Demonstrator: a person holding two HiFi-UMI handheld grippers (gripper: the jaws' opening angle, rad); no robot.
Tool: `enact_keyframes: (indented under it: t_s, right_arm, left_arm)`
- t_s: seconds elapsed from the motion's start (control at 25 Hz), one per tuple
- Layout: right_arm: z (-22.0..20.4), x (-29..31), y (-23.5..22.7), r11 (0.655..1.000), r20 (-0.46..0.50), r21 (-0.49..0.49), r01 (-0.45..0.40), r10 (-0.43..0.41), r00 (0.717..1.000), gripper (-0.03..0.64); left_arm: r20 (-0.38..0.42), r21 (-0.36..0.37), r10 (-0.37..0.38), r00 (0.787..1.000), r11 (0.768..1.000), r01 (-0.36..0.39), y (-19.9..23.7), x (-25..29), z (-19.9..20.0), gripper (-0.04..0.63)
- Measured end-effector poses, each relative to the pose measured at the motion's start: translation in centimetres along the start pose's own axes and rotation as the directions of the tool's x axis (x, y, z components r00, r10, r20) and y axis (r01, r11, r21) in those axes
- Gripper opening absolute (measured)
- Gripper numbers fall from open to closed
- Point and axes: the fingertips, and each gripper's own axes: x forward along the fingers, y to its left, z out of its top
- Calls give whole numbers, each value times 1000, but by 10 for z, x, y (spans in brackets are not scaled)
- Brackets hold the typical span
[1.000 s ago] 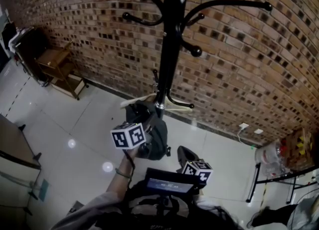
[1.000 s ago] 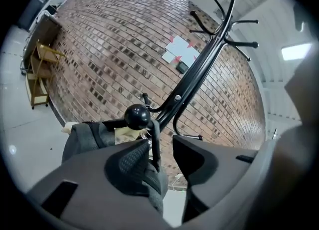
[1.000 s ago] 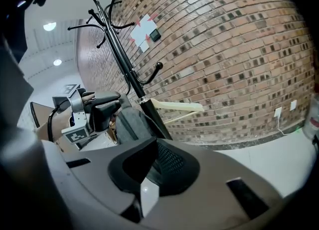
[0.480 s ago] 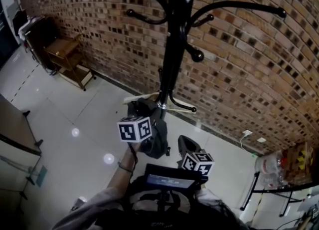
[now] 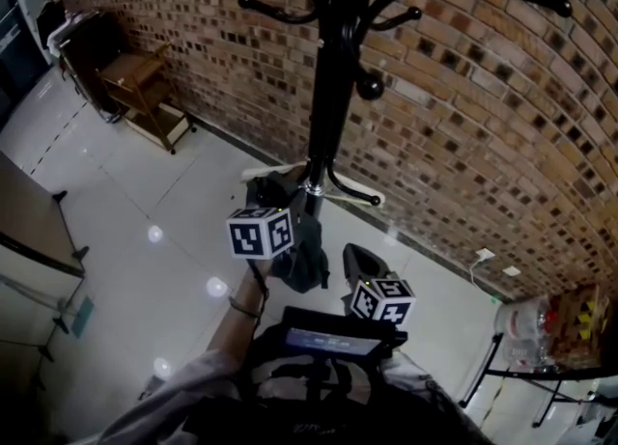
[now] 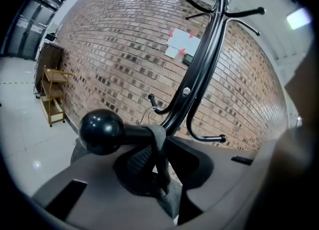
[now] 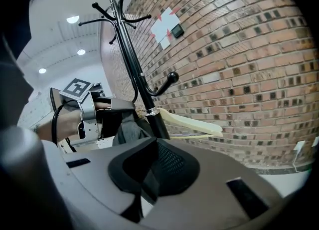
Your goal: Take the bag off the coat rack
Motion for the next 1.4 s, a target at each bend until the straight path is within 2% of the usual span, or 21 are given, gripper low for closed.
enact_keyframes:
  t_s: [0.2, 0.32, 0.44, 0.68, 0.84, 1.08, 1.4]
  right_arm:
    - [-3, -2, -6, 1000, -9, 6, -6, 6, 1000, 6]
    - [-3, -3, -7, 1000, -11, 6, -11, 11, 1000, 6]
    - [0, -3, -9, 1000, -9, 10, -14, 14, 1000, 6]
    - [3, -3, -24, 999, 5, 39, 5, -5, 1000, 6]
    - [4, -1, -34, 997, 16, 80, 22, -23, 1000, 6]
    - [-2, 7, -38, 992, 15, 122, 13, -15, 1000, 6]
    - [-6, 17, -24, 993, -11, 112, -39, 41, 999, 6]
  left_arm:
    - [21, -43, -98, 995, 994, 98, 0, -2, -1, 55]
    - [41, -136, -147, 988, 979, 151, -2, -7, 2, 48]
    - [45, -203, -139, 989, 968, 145, -4, -13, 3, 44]
    - [12, -200, -118, 993, 973, 118, -6, -14, 4, 41]
    - [15, -219, -141, 990, 966, 141, -9, -26, 9, 41]
    - [102, -225, -205, 973, 948, 224, -22, -58, 22, 40]
    - [215, -280, -182, 959, 930, 239, -27, -93, 36, 40]
